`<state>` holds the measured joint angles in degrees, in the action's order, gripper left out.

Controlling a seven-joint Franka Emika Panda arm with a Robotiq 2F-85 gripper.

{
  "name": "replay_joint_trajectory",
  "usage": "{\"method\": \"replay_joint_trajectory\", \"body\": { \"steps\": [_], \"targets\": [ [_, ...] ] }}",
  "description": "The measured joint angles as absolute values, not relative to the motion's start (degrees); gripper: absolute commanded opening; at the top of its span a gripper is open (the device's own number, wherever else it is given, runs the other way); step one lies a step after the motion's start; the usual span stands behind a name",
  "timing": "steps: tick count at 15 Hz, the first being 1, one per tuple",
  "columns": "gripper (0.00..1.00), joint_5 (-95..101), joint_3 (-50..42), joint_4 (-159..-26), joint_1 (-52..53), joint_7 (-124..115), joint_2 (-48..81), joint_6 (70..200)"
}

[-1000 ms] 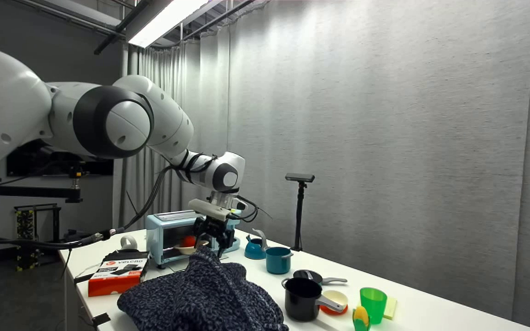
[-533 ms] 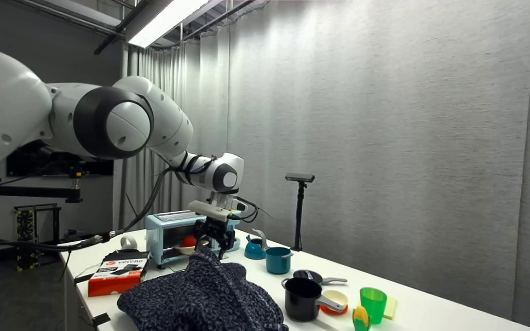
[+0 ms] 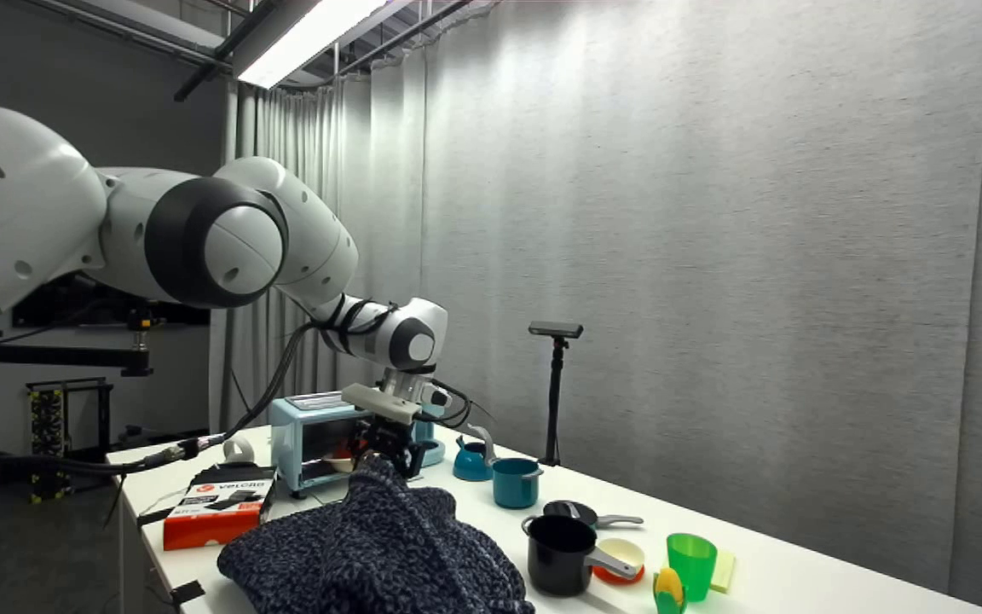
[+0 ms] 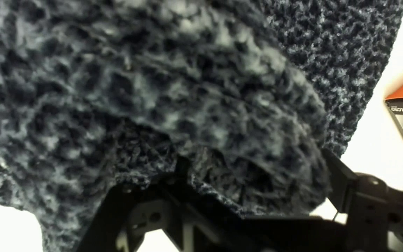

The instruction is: Unfold the blanket

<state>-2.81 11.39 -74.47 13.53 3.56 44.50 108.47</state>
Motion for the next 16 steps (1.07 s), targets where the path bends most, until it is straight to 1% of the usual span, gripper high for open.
{"method": "replay_joint_trajectory", "body": {
  "steps": [1, 3, 6, 8, 13, 16],
  "targets": [
    [0.49, -2.81, 11.39, -74.47, 13.59, 3.63, 44.55, 108.06],
    [0.35, -2.78, 11.39, -74.47, 13.71, 3.81, 44.56, 107.72],
    [0.11, -2.65, 11.34, -74.43, 13.76, 3.84, 44.5, 107.71],
    [0.0, -2.65, 11.04, -74.42, 13.65, 3.83, 44.25, 107.75],
    [0.03, -5.1, 10.7, -75.91, 11.01, 3.61, 42.3, 109.35],
    [0.03, -8.56, 10.64, -80.73, 7.87, 3.66, 38.46, 112.75]
  ]
}}
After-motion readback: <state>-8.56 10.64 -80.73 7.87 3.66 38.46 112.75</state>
